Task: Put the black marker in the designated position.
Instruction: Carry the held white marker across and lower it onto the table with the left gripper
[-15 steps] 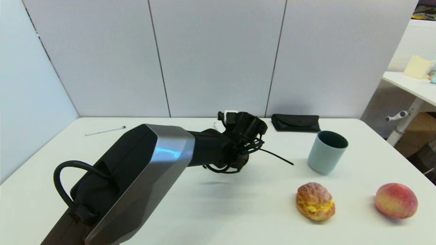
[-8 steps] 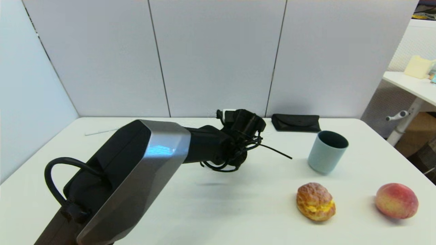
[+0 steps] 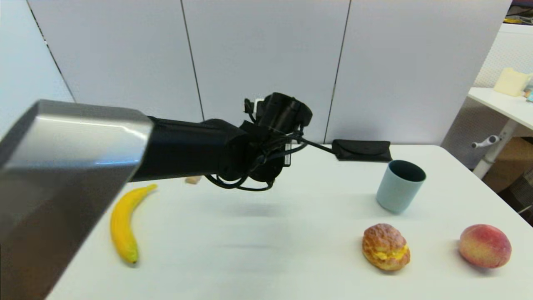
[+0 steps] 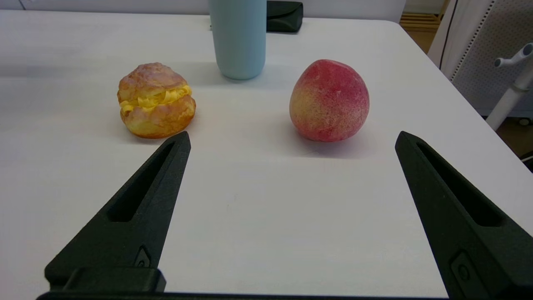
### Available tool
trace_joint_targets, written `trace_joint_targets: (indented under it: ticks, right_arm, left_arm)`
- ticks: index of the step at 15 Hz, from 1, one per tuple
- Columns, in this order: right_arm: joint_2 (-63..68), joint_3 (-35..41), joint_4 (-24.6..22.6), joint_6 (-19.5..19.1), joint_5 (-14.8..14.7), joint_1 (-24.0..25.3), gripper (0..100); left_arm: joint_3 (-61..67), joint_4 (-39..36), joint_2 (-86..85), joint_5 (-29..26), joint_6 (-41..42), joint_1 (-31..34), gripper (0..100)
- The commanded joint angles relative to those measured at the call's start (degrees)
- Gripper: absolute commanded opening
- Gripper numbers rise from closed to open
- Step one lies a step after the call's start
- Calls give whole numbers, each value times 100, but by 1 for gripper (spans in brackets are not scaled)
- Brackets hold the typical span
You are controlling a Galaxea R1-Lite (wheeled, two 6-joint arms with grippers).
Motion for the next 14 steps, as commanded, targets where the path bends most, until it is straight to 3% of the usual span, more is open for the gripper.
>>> trace_joint_targets:
  ticks: [1, 3, 6, 8, 10, 12, 14]
  right_arm:
    - [7, 0, -2, -5, 2, 0, 100]
    - [7, 0, -2, -5, 2, 0, 100]
    - [7, 0, -2, -5, 2, 0, 100]
    - [7, 0, -2, -5, 2, 0, 100]
    - [7, 0, -2, -5, 11, 0, 100]
    - [7, 0, -2, -5, 11, 0, 100]
    - [7, 0, -2, -5, 2, 0, 100]
  left_arm:
    - [1430, -6, -2248, 50, 695, 239, 0]
    - [2221, -6, -3444, 41, 1372, 837, 0]
    - [2959, -24, -4850, -99, 2409, 2551, 0]
    - [3381, -24, -5483, -820, 2417, 3781, 0]
    - [3961, -24, -5948, -2024, 2417, 5047, 0]
    - [4621, -50, -6133, -2472, 2365, 5601, 0]
    - [5350, -569, -6151, -2499, 2321, 5662, 0]
